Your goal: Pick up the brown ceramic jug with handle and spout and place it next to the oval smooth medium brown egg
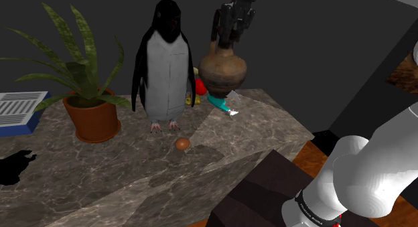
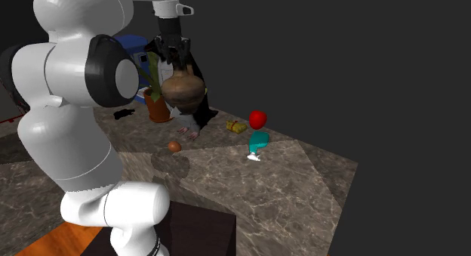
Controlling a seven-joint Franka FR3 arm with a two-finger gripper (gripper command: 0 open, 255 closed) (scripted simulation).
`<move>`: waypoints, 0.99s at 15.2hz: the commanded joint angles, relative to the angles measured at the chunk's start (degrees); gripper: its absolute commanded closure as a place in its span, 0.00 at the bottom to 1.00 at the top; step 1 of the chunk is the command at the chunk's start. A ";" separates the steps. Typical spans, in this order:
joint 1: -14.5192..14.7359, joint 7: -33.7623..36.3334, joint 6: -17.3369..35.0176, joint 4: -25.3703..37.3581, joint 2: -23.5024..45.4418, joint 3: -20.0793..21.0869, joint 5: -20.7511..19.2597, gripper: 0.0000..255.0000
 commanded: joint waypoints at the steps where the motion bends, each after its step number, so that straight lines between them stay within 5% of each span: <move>1: -0.01 0.01 1.78 -2.23 -0.75 0.02 -0.07 1.00; 15: -0.06 0.13 13.11 -17.14 -4.35 0.11 -0.41 1.00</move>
